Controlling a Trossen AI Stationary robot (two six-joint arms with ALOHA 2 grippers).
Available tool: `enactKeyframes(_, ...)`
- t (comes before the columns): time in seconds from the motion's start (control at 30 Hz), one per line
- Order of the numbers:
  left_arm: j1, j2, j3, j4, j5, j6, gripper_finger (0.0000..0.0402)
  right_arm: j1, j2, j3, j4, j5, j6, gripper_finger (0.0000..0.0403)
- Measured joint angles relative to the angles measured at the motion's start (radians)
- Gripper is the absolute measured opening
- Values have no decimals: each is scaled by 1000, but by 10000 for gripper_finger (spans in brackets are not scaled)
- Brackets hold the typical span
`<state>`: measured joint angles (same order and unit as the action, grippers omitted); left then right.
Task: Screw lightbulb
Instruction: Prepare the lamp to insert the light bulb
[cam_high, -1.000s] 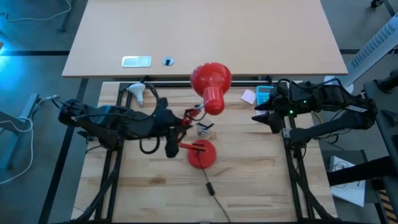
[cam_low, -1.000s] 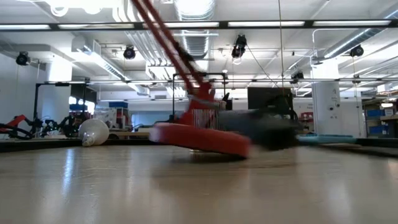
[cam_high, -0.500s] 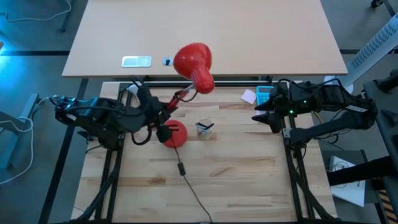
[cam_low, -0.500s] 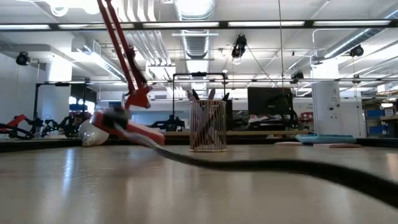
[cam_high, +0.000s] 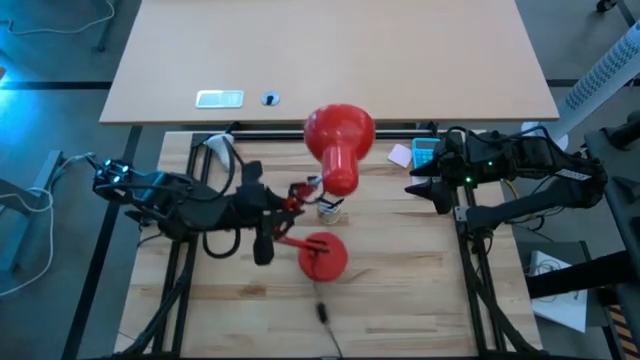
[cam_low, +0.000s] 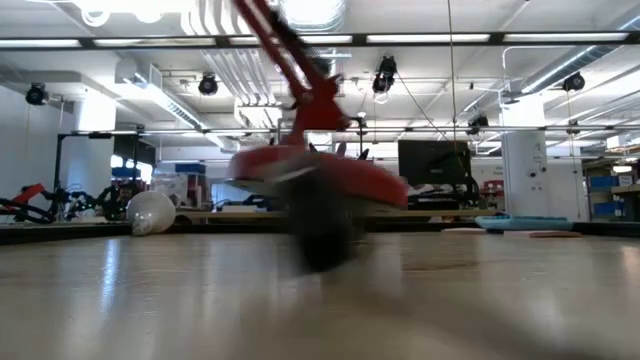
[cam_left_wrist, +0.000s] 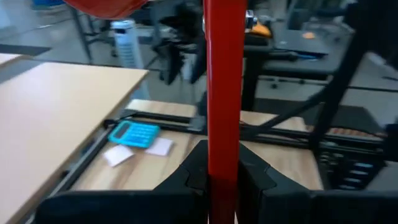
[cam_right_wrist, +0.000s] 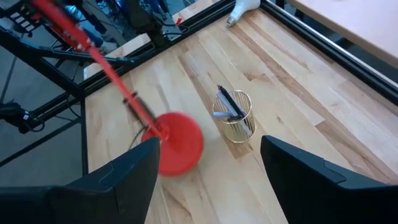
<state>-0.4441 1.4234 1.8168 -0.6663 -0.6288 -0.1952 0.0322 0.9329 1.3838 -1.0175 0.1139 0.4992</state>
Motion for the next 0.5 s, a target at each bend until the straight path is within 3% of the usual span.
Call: enactKeyframes(0.5, -173, 7, 17, 296, 8, 82, 26, 0, 0, 0, -4, 1, -1, 271)
